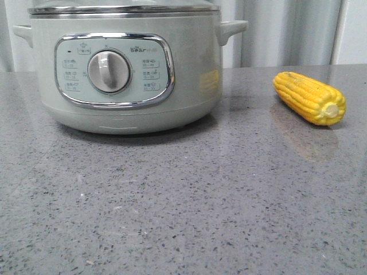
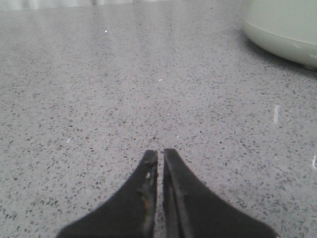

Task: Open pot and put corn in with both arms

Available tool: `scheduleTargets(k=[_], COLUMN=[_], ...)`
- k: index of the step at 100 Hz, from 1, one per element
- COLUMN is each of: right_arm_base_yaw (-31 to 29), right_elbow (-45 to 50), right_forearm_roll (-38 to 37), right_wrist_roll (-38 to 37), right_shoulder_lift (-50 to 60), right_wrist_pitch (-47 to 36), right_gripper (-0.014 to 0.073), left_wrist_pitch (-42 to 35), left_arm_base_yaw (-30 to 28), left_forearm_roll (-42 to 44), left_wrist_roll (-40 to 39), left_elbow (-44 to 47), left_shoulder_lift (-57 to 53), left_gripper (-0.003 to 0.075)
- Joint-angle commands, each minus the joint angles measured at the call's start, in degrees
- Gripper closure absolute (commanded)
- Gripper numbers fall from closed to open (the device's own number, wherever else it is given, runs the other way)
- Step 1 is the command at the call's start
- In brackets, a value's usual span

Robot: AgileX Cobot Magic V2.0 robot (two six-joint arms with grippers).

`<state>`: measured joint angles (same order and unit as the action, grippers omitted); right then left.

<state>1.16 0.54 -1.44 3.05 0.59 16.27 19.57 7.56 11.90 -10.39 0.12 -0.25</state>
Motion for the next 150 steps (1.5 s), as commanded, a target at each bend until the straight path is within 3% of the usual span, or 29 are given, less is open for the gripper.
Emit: scheduleTargets(k=[1,27,61,100,114,131,150], right_arm_base_yaw=[-0.3,-0.3,-0.3,-0.3,-0.3,-0.3,-0.3], right_elbow=[1.2,1.2,1.2,0.8,-1.8,-6.4,-13.0], right_forearm_roll=[-0.4,-0.4,1.4,1.4,3.3,9.7,9.8], right_wrist_roll=[0.1,0.1,0.1,0.1,0.1,0.1,0.1], right_shoulder_lift=[1.2,1.2,1.2,1.2,1.2,1.2,0.1], right_wrist_pitch=[-7.5,-14.1,-24.5,-27.2,-26.0,-24.7,-16.3], right_gripper=[0.0667,0.0667,0.0667,0.0667,0.0667,0.0667,0.0667], left_wrist_pitch=[-2.1,-3.3,-20.4,-23.0,-27.4,-22.8,-18.8], left_arm_base_yaw=[-0.1,-0.1,-0.1,-0.1,-0.1,-0.1,-0.1], left_forearm_roll=[-0.3,-0.6,-14.5,-14.5,-14.5,-14.5,-13.3], left_wrist_roll=[-0.5,-0.5,-0.5,-0.5,-0.5,-0.5,-0.4], left_elbow=[0.4,0.4,0.3,0.3,-0.8,-5.1,-11.3], left_shoulder_lift=[-1.8,-1.8,-1.8,-1.8,-1.8,-1.1,2.8], left_gripper=[0.0741,0.0741,0.0741,0.0741,0.0741,0.0741,0.0741])
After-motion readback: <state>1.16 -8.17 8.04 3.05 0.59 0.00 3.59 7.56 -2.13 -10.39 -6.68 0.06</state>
